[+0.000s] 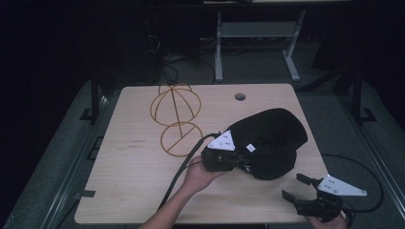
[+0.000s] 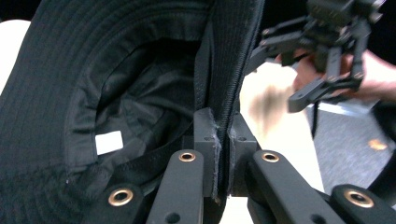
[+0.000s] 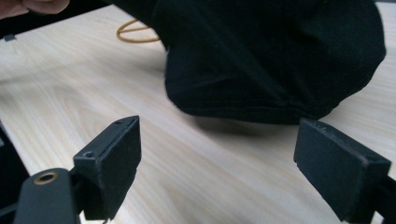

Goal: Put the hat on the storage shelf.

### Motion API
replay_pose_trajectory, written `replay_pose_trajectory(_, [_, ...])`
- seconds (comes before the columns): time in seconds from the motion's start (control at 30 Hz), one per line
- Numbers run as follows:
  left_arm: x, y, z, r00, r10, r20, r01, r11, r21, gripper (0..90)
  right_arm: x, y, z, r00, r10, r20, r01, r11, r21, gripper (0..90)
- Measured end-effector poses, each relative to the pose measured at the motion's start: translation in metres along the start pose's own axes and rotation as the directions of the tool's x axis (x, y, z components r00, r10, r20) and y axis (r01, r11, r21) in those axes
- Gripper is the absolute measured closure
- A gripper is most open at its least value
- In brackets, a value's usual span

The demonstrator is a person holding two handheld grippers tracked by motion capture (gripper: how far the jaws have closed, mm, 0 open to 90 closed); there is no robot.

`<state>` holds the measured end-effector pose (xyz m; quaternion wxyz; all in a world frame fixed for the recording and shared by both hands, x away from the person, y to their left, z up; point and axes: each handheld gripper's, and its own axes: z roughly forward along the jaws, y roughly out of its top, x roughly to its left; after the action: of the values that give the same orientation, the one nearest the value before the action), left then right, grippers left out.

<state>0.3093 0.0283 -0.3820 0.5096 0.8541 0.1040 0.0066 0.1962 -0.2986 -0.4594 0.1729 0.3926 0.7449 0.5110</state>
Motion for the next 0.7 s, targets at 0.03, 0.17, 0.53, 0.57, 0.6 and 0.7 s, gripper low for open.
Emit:
replay_pose_trajectory(0.03, [-0.001, 0.0, -0.001, 0.9999, -0.008, 0.006, 0.008, 0.9999, -0.008, 85.4, 0.0, 0.001, 0.0, 1.0, -0.001, 0.003, 0.001, 1.0, -0.004, 14.5])
replay_pose_trajectory(0.17, [-0.001, 0.003, -0.007, 0.9994, -0.021, 0.029, 0.022, 0.9993, -0.03, 85.4, 0.0, 0.004, 0.002, 0.9998, -0.004, 0.019, 0.004, 1.0, -0.012, 14.5])
replay_pose_trajectory(0.53, [-0.001, 0.01, -0.013, 0.9964, -0.041, 0.074, 0.047, 0.9958, -0.078, 85.5, 0.003, 0.021, 0.007, 0.9988, -0.043, 0.024, 0.044, 0.998, -0.042, 14.3])
replay_pose_trajectory(0.57, [-0.001, 0.01, -0.013, 0.9959, -0.038, 0.082, 0.045, 0.9953, -0.085, 85.6, 0.004, 0.023, 0.008, 0.9992, -0.037, 0.017, 0.038, 0.998, -0.044, 14.4])
replay_pose_trajectory(0.6, [-0.002, 0.011, -0.012, 0.9947, -0.041, 0.094, 0.05, 0.9942, -0.095, 85.5, 0.003, 0.024, 0.008, 0.999, -0.042, 0.015, 0.043, 0.998, -0.044, 14.3])
replay_pose_trajectory(0.7, [-0.004, 0.011, -0.011, 0.9937, -0.033, 0.107, 0.044, 0.9942, -0.098, 85.6, 0.002, 0.029, 0.012, 0.9987, -0.046, 0.022, 0.046, 0.998, -0.039, 14.9])
